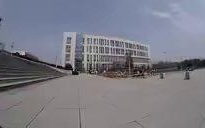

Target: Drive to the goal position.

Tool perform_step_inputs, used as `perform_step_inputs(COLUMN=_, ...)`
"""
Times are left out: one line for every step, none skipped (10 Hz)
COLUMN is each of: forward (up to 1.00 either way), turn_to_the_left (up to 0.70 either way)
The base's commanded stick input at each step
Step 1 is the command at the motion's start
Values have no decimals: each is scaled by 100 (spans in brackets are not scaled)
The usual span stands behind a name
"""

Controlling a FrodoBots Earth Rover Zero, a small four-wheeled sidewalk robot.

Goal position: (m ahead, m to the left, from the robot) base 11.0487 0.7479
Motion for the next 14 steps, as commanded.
perform_step_inputs(forward=70, turn_to_the_left=0)
perform_step_inputs(forward=70, turn_to_the_left=0)
perform_step_inputs(forward=70, turn_to_the_left=0)
perform_step_inputs(forward=70, turn_to_the_left=0)
perform_step_inputs(forward=70, turn_to_the_left=0)
perform_step_inputs(forward=70, turn_to_the_left=5)
perform_step_inputs(forward=70, turn_to_the_left=12)
perform_step_inputs(forward=70, turn_to_the_left=18)
perform_step_inputs(forward=70, turn_to_the_left=25)
perform_step_inputs(forward=70, turn_to_the_left=32)
perform_step_inputs(forward=70, turn_to_the_left=35)
perform_step_inputs(forward=70, turn_to_the_left=35)
perform_step_inputs(forward=70, turn_to_the_left=35)
perform_step_inputs(forward=70, turn_to_the_left=35)
